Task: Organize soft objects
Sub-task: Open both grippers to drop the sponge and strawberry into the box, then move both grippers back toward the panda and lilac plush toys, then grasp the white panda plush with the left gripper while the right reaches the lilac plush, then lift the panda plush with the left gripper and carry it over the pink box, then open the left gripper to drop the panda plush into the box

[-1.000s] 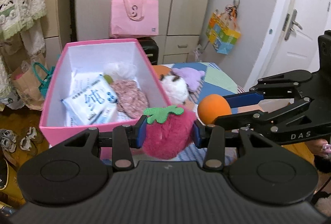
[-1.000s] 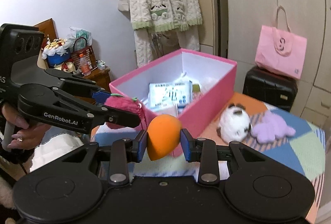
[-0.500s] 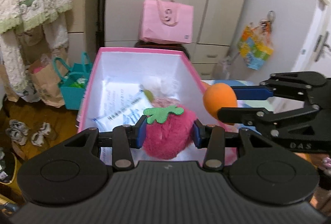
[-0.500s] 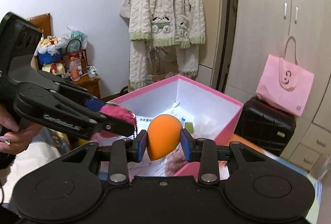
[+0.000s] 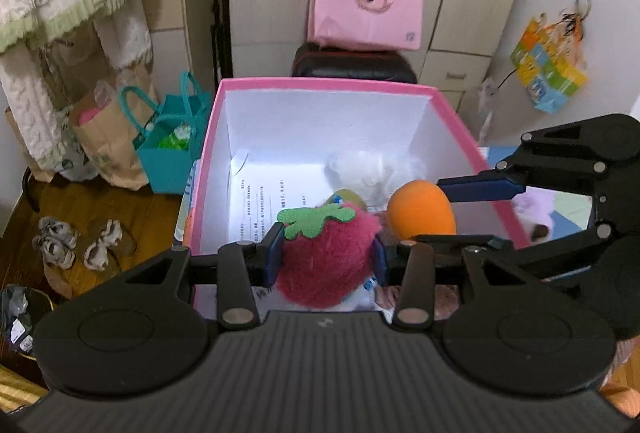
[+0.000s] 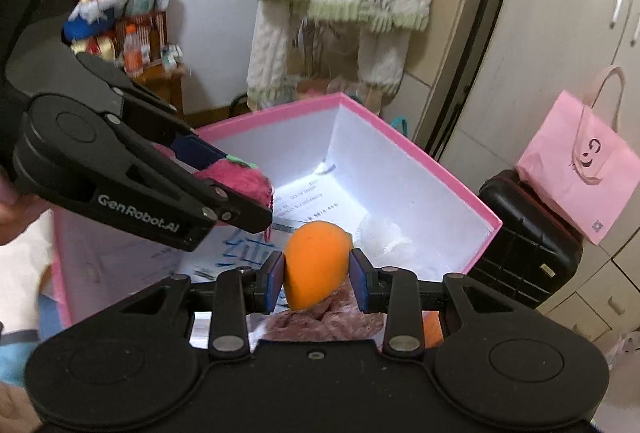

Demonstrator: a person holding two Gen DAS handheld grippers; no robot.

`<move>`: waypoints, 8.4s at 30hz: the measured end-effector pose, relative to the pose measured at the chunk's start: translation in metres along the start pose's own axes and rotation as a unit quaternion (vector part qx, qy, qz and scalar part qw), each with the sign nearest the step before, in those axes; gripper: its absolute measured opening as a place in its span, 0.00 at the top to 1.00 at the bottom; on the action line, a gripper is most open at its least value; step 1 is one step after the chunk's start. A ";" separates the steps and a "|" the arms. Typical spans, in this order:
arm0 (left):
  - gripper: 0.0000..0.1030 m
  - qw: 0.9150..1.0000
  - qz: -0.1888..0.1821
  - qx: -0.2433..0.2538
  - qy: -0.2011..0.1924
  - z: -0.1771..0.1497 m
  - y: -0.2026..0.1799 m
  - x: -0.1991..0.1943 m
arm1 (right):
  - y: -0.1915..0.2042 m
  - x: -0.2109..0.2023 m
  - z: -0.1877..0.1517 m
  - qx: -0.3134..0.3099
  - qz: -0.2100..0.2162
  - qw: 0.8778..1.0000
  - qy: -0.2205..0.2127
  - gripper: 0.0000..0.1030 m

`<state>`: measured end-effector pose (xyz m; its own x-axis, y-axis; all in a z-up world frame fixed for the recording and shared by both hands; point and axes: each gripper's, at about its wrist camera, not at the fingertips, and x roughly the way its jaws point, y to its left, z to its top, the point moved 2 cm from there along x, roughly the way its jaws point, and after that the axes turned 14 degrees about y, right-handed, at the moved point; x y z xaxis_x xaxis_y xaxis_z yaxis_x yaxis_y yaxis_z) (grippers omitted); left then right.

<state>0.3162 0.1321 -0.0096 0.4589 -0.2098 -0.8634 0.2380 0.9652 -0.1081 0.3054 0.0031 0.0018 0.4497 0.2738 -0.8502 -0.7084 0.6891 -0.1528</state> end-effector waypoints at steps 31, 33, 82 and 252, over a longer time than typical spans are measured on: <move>0.38 0.999 -0.003 0.006 -0.032 -0.020 -0.010 -0.045 | -0.006 -0.046 -0.049 0.060 0.020 0.995 -0.074 0.49; 0.38 0.999 -0.002 0.010 -0.035 -0.027 -0.013 -0.051 | -0.003 -0.052 -0.054 0.062 0.022 0.995 -0.075 0.49; 0.14 0.973 -0.088 0.213 0.000 -0.106 -0.208 -0.095 | -0.010 -0.168 -0.239 0.099 -0.051 0.989 -0.097 0.10; 0.36 0.991 -0.099 -0.015 -0.087 -0.035 -0.028 -0.081 | 0.040 -0.085 -0.033 0.011 -0.006 0.981 -0.195 0.38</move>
<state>0.2421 0.1271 0.0461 0.5467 -0.4169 -0.7262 0.3144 0.9060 -0.2834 0.2206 -0.0147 0.0517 0.6355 0.4976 -0.5903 -0.6909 0.7078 -0.1472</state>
